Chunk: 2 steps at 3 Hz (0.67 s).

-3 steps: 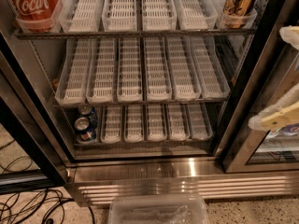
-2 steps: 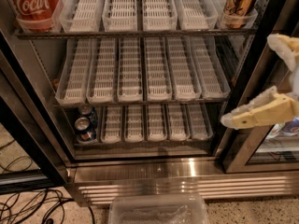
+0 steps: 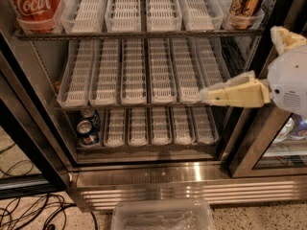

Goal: Pick orange can from top shelf of fridge

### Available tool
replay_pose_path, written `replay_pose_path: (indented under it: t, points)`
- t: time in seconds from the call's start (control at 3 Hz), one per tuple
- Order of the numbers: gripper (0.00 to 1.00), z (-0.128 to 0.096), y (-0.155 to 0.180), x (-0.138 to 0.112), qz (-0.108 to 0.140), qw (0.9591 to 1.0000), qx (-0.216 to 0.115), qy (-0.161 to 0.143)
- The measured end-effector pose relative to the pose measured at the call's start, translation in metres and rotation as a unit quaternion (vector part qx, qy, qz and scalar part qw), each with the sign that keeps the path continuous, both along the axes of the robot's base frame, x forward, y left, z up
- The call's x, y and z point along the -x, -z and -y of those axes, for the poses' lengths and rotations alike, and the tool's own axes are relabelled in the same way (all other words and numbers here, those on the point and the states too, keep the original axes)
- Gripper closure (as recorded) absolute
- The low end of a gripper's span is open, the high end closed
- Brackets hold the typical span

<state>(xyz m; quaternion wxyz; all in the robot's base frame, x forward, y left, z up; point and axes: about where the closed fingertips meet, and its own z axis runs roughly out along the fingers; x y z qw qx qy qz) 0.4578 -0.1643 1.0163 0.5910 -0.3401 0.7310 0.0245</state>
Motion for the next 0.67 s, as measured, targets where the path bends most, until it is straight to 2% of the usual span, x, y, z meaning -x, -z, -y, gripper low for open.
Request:
replay_pose_path:
  t: [0.33, 0.67]
  points:
    - [0.00, 0.012, -0.022, -0.022, 0.043, 0.9973, -0.005, 0.059]
    - [0.00, 0.034, -0.045, -0.038, 0.078, 0.9910, -0.013, 0.108]
